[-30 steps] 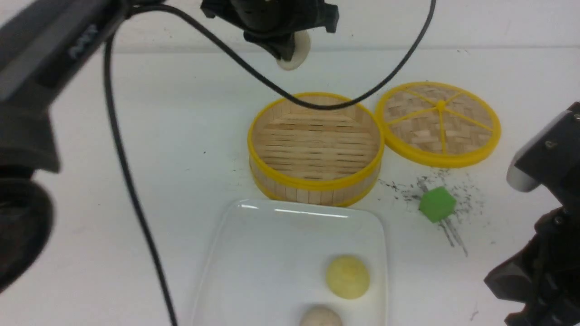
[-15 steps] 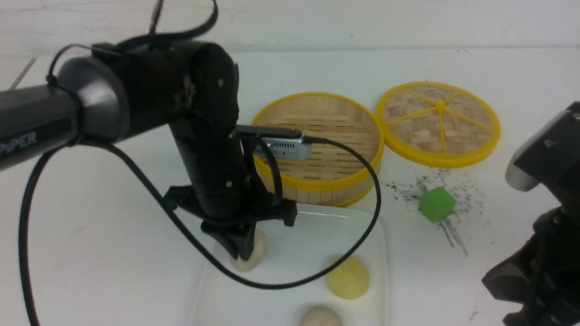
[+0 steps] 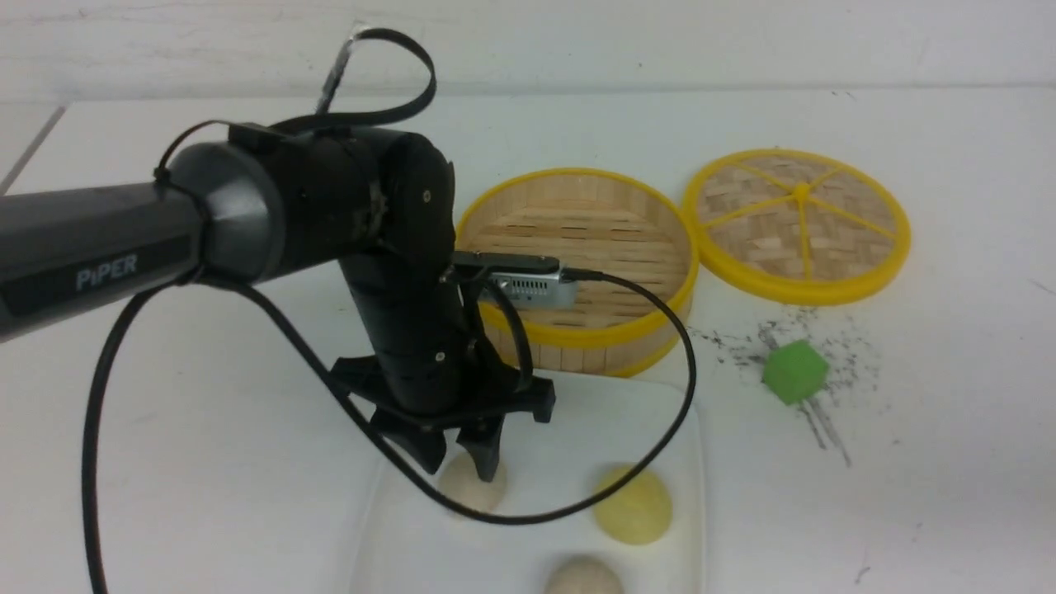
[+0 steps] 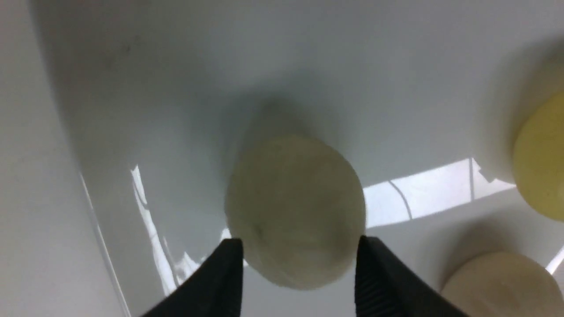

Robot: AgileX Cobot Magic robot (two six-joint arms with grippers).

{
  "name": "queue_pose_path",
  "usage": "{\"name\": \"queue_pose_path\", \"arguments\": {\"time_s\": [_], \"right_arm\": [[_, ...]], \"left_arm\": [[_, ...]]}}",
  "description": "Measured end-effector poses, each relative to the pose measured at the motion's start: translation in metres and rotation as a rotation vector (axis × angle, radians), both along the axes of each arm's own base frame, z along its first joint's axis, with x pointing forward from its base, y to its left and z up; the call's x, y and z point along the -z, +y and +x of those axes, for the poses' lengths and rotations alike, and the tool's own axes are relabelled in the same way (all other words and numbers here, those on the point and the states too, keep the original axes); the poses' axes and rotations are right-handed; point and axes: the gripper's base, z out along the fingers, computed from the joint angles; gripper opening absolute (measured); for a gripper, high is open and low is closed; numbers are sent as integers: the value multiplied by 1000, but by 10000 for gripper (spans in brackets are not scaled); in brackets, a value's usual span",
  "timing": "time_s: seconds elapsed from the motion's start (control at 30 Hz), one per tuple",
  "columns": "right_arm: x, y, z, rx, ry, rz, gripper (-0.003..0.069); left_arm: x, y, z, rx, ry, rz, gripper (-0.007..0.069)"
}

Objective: Put the steamed buns into the plate on the white tablecloth.

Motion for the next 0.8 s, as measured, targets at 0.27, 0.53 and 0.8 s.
{"name": "queue_pose_path", "arguments": {"time_s": [0.27, 0.53, 0.8], "right_arm": [[-4, -64, -57, 155, -314, 280, -10], [42, -50, -33, 146, -541, 331, -10], [70, -29, -17, 38, -686, 367, -9]], "left_arm": [[-28, -2, 7, 30, -73, -18, 406], [-55, 5, 4, 50, -173, -7, 314], [-55, 12, 7, 77, -205, 69, 32]]}}
